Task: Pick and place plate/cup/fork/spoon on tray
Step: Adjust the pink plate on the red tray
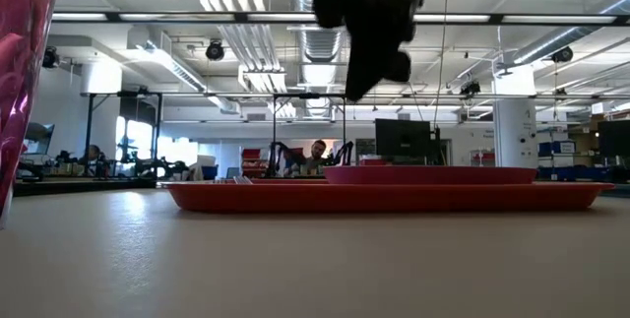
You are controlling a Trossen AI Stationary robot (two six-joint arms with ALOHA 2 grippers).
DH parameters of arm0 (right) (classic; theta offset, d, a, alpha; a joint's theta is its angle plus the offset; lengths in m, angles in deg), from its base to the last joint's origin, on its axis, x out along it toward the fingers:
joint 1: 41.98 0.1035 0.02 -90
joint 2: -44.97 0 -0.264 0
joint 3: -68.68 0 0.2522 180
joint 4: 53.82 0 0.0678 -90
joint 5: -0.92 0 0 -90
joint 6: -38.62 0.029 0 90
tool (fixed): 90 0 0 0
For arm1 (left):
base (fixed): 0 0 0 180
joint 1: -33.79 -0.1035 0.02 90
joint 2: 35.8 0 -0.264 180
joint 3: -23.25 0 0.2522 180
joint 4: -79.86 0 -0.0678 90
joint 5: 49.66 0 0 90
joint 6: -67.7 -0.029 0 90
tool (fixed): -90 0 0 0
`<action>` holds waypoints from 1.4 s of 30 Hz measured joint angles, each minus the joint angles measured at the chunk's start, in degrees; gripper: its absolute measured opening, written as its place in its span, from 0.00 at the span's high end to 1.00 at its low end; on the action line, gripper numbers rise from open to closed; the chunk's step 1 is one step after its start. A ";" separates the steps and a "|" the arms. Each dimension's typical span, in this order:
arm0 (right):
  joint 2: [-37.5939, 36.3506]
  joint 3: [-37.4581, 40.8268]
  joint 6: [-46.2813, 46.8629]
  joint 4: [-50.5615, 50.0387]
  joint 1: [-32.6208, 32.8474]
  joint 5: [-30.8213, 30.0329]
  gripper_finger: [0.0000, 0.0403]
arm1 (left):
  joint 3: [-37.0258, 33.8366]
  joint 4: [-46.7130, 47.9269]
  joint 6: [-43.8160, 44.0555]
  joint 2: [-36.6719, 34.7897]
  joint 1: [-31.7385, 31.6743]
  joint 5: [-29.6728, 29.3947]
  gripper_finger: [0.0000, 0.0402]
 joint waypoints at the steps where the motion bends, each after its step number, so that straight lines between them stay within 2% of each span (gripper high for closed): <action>1: 1.62 0.01 -0.08 0.81 -0.25 0.48 0.98 | 0.00 0.32 -0.02 -0.23 0.00 0.00 1.00; 5: 7.67 -0.38 -0.93 2.03 -1.02 2.32 0.98 | 0.01 2.06 0.00 -1.26 -0.05 -0.05 1.00; 9: 9.83 -0.43 -1.94 1.39 -1.78 2.37 0.98 | 0.00 2.45 0.02 -2.18 -0.04 -0.11 1.00; 18: 3.65 -0.47 -3.37 -0.81 -4.28 -1.62 0.98 | 0.01 2.45 0.00 -3.41 -0.04 -0.24 1.00; 23: 2.38 -0.26 -4.17 -6.34 -5.69 -4.70 0.98 | 0.00 2.62 0.00 -3.07 -0.04 -0.23 1.00; 35: 3.25 4.51 -1.48 -7.08 -4.28 -1.20 0.98 | 0.01 2.57 0.01 -3.08 -0.04 -0.22 1.00; 42: 3.32 6.83 2.84 -2.00 -1.69 -1.20 0.98 | 0.02 2.57 0.00 -3.18 -0.04 -0.21 1.00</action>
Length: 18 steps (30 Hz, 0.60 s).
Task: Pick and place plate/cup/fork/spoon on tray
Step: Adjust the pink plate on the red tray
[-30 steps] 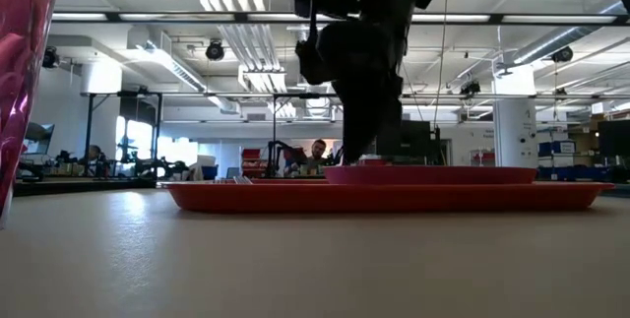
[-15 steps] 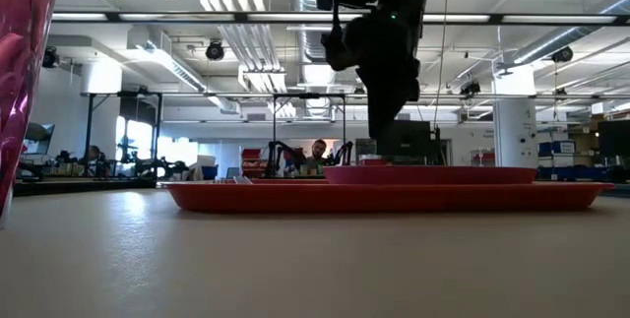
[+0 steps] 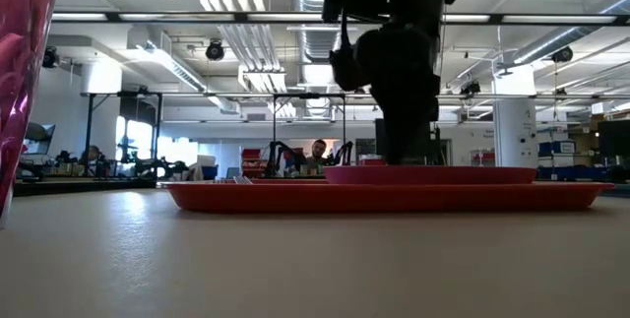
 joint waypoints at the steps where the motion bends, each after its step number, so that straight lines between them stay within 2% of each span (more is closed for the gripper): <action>1: 0.00 0.22 0.45 1.59 0.32 0.00 0.98 | -0.01 0.00 0.00 -0.01 0.00 0.00 1.00; 9: 0.02 1.35 2.87 13.91 0.71 -0.12 0.98 | -0.01 0.00 0.00 -0.34 0.00 0.02 1.00; 18: 0.02 2.53 1.57 9.17 -0.83 -1.35 0.98 | 0.00 0.04 -0.02 -0.80 0.00 0.04 1.00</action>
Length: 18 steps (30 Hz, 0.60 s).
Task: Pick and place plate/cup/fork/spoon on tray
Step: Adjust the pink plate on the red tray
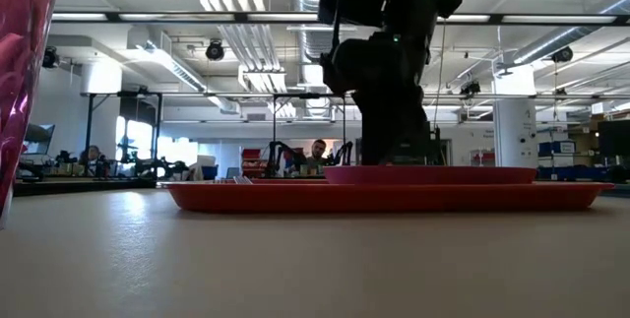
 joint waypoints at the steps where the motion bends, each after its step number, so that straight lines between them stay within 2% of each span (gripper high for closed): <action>1: 0.00 0.38 0.28 0.12 0.01 -0.01 0.98 | 0.00 0.01 0.00 0.00 0.01 0.00 1.00; 6: 0.00 1.85 1.41 3.16 0.16 0.28 0.98 | 0.00 0.03 -0.02 0.02 0.02 0.02 1.00; 14: 0.00 5.05 4.69 15.15 0.28 0.31 0.98 | 0.00 0.05 -0.38 -0.07 0.02 0.13 1.00; 18: 0.00 5.54 5.14 16.08 0.27 -0.21 0.98 | 0.00 0.12 -1.04 -0.30 0.02 0.11 1.00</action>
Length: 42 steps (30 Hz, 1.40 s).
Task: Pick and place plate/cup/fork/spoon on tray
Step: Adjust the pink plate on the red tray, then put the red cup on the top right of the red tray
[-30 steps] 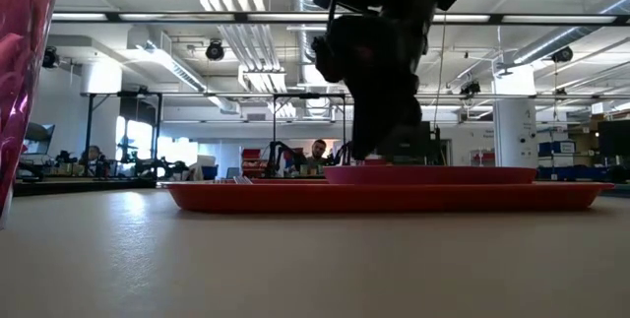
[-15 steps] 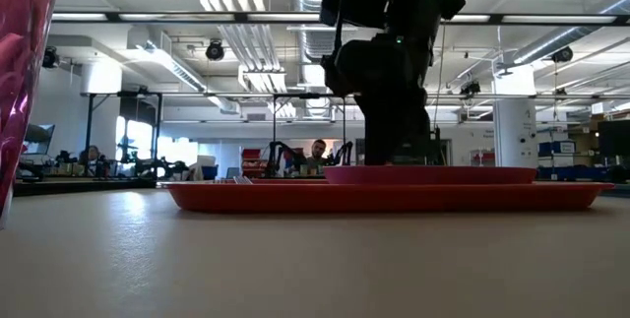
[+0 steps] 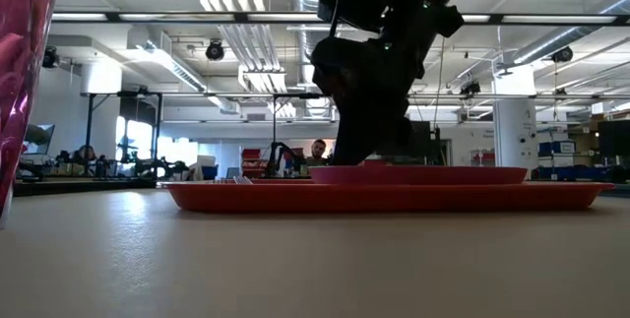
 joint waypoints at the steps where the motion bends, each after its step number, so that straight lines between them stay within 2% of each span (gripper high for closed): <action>1: 0.00 0.02 0.03 0.04 0.00 -0.46 0.98 | 0.00 0.01 -0.36 -0.06 0.00 0.00 1.00; 12: 0.00 0.04 -0.15 7.79 -1.42 -1.99 0.98 | 0.00 -0.07 -0.46 -0.66 0.00 -0.07 1.00; 19: 0.00 0.07 -0.23 -0.89 -1.37 -1.78 0.98 | 0.00 -0.03 -0.49 -1.04 0.00 -0.15 1.00; 22: -0.02 -0.11 -0.13 2.15 -1.05 0.78 0.98 | 0.00 0.21 -0.51 -1.17 0.00 -0.15 1.00; 34: -0.15 -12.28 -12.93 8.28 -1.84 10.43 0.98 | 0.00 2.56 -0.91 -2.88 0.00 -0.11 1.00; 38: -0.11 -16.56 -12.67 9.50 -1.92 13.56 0.98 | 0.00 3.03 -0.86 -4.04 -0.02 -0.11 1.00; 42: -0.09 -20.70 -11.91 8.65 -2.19 13.58 0.96 | 0.00 3.07 -1.00 -5.62 0.00 -0.11 1.00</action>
